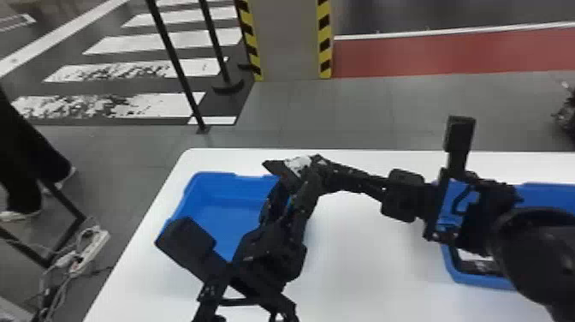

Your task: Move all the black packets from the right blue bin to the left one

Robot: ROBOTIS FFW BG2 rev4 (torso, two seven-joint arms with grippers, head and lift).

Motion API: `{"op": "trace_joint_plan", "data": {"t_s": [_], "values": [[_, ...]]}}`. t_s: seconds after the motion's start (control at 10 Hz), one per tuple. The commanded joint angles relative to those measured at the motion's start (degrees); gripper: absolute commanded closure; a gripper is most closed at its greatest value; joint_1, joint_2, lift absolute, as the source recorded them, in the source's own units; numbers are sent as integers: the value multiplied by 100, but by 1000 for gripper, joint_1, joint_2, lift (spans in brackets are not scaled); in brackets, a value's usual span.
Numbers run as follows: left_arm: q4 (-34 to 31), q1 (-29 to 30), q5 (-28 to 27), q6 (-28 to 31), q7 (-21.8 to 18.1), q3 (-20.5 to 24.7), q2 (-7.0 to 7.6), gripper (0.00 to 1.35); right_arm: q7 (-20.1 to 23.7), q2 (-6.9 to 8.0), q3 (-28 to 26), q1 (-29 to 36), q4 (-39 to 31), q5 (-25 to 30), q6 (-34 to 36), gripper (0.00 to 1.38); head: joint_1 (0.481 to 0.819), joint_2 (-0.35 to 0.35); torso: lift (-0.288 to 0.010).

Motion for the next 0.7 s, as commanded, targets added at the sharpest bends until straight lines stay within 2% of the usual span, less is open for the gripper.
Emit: {"op": "trace_joint_plan", "data": {"t_s": [0.0,0.3,0.4,0.5,0.6], "values": [[-11,6,9,-217,3,-20,9,1211,-3,5,1,-37,55,-12,-55,1113,695,218,-110],[101,62,53,-710,-6,-28,9,1211,-12,5,1,-51,139,-21,-140,1113,695,228,-110],[158,20,53,-794,-76,-28,9,1211,-12,5,1,-93,223,-74,-266,1064,695,234,-110],[256,6,53,-1005,-111,-37,9,1211,6,5,-8,-149,223,-12,-350,768,695,235,-110],[383,-37,0,-1202,-111,-20,9,1211,41,5,-34,-149,252,40,-660,312,695,234,-110]]}}
